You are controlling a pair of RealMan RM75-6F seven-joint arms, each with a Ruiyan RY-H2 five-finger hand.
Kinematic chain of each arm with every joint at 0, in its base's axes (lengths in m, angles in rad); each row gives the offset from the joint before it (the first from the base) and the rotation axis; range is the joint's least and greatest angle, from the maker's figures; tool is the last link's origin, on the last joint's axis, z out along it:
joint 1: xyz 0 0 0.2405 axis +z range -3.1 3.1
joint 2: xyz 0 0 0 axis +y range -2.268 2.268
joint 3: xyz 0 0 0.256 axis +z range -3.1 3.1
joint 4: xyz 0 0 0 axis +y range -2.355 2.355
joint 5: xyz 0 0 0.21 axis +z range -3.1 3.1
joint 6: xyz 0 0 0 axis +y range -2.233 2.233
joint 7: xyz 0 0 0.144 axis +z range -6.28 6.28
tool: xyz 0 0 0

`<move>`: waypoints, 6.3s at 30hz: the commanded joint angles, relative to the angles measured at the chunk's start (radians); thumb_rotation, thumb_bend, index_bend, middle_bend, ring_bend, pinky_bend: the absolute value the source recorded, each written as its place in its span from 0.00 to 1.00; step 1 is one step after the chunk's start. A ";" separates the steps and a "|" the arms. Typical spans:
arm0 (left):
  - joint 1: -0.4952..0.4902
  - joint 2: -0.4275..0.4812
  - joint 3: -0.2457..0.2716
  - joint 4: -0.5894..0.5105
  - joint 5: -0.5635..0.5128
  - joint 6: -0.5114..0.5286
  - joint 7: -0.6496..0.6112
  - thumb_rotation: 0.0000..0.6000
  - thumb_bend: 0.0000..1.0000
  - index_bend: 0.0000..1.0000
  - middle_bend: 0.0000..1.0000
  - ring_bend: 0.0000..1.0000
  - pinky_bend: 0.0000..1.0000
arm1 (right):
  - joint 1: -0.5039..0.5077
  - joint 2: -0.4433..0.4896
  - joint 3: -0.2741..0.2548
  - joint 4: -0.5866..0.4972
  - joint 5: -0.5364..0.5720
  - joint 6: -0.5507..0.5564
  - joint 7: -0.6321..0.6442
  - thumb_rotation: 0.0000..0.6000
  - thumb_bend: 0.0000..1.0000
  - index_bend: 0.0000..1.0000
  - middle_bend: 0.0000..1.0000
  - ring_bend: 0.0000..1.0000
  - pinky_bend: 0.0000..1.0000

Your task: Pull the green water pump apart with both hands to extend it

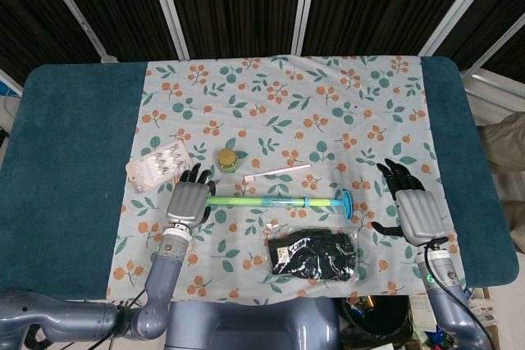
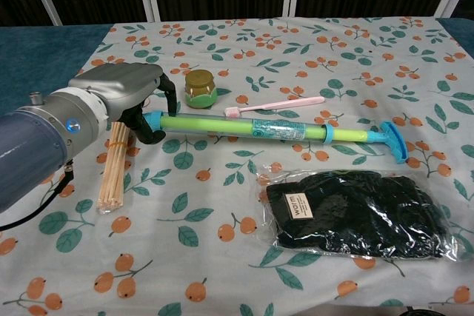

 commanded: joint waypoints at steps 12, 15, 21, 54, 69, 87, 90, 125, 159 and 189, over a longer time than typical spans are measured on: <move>-0.001 0.010 -0.003 -0.003 -0.005 0.006 -0.004 1.00 0.40 0.52 0.17 0.03 0.16 | 0.036 -0.038 0.000 -0.004 0.043 0.009 -0.041 1.00 0.05 0.08 0.00 0.00 0.16; -0.002 0.009 0.001 -0.003 -0.004 0.005 -0.004 1.00 0.40 0.52 0.17 0.03 0.16 | 0.041 -0.048 -0.002 0.002 0.047 0.013 -0.045 1.00 0.05 0.08 0.00 0.00 0.16; -0.003 0.009 0.003 -0.002 -0.008 0.005 -0.001 1.00 0.40 0.52 0.17 0.03 0.16 | 0.056 -0.069 0.005 0.010 0.071 0.014 -0.047 1.00 0.06 0.11 0.00 0.00 0.16; -0.017 0.036 -0.016 0.005 -0.033 -0.039 -0.042 1.00 0.40 0.52 0.17 0.03 0.16 | 0.232 -0.396 0.072 0.324 0.396 -0.077 -0.102 1.00 0.16 0.38 0.10 0.08 0.17; -0.025 0.034 -0.017 0.022 -0.044 -0.046 -0.054 1.00 0.40 0.52 0.17 0.03 0.16 | 0.266 -0.454 0.095 0.409 0.486 -0.104 -0.105 1.00 0.17 0.40 0.10 0.08 0.17; -0.035 0.056 -0.026 0.009 -0.052 -0.059 -0.071 1.00 0.40 0.52 0.17 0.03 0.16 | 0.270 -0.471 0.090 0.431 0.511 -0.106 -0.093 1.00 0.17 0.42 0.10 0.08 0.17; -0.037 0.061 -0.023 0.002 -0.054 -0.059 -0.069 1.00 0.40 0.52 0.17 0.03 0.16 | 0.274 -0.474 0.093 0.435 0.513 -0.106 -0.095 1.00 0.18 0.44 0.10 0.08 0.17; -0.042 0.085 -0.011 -0.018 -0.066 -0.054 -0.096 1.00 0.40 0.52 0.16 0.03 0.15 | 0.278 -0.476 0.095 0.466 0.505 -0.100 -0.078 1.00 0.39 0.68 0.17 0.08 0.17; 0.059 0.257 0.049 -0.149 0.003 0.001 -0.177 1.00 0.40 0.54 0.16 0.03 0.15 | 0.222 -0.336 0.094 0.413 0.490 -0.016 -0.118 1.00 0.41 0.70 0.17 0.08 0.17; 0.137 0.419 0.080 -0.165 0.036 -0.035 -0.271 1.00 0.34 0.49 0.13 0.02 0.12 | 0.181 -0.253 0.097 0.422 0.511 -0.014 -0.120 1.00 0.33 0.65 0.14 0.07 0.17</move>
